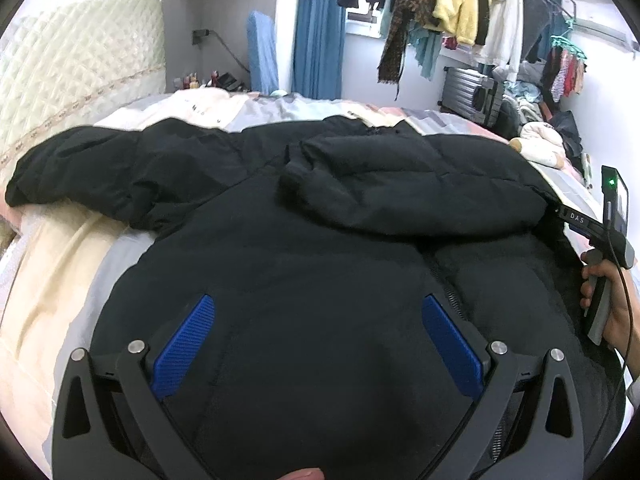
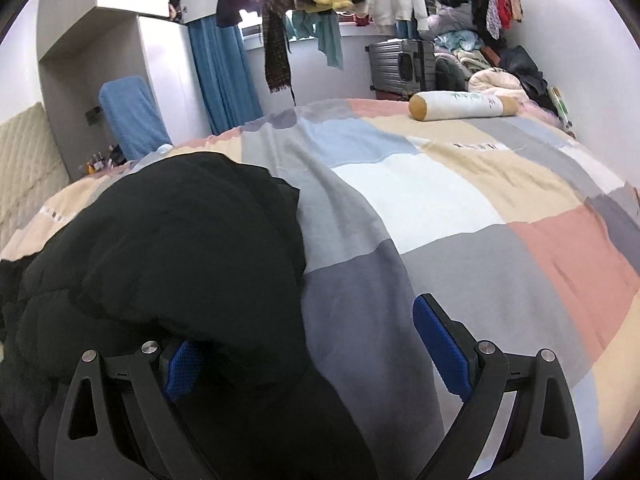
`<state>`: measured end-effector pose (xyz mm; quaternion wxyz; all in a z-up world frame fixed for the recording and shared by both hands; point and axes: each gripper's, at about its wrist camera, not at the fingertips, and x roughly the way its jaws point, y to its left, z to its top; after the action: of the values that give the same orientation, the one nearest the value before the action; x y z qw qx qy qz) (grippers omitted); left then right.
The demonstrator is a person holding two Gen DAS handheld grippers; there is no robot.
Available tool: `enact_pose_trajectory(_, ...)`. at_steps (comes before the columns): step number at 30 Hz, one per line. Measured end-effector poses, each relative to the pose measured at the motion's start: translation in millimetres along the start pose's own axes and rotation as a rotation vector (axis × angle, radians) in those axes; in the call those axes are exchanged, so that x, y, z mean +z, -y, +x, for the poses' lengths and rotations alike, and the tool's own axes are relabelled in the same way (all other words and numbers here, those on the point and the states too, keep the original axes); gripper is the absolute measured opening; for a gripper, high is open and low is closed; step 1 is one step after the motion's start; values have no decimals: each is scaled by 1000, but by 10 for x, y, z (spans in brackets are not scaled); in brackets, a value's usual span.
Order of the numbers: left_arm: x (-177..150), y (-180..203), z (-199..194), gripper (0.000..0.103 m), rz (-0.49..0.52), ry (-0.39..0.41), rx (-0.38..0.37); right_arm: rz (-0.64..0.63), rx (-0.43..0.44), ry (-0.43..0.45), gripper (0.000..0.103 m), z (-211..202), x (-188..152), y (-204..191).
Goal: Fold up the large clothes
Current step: 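Open the right gripper and withdraw it from the folded sleeve, then move the left gripper to the other sleeve cuff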
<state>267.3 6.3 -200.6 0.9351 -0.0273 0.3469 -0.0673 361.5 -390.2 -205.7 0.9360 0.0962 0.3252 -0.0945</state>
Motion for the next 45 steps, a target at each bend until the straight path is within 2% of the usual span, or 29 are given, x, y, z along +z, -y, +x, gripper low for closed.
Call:
enact_pose_trajectory(12, 7, 58, -296, 103, 21, 47, 30, -53, 100, 45, 96, -858, -41, -456)
enact_pose_trajectory(24, -60, 97, -705, 103, 10, 95, 21, -158, 191, 83, 97, -1562, -395, -944)
enact_pose_trajectory(28, -73, 135, -777, 103, 17, 107, 18, -127, 229, 96, 99, -1776, -463, -921)
enact_pose_trajectory(35, -117, 191, -848, 103, 26, 105, 4, -136, 245, 98, 100, -2042, -613, -978)
enact_pose_trajectory(45, -202, 267, -997, 103, 30, 106, -28, -197, 260, 126, 100, -2427, -882, -1127)
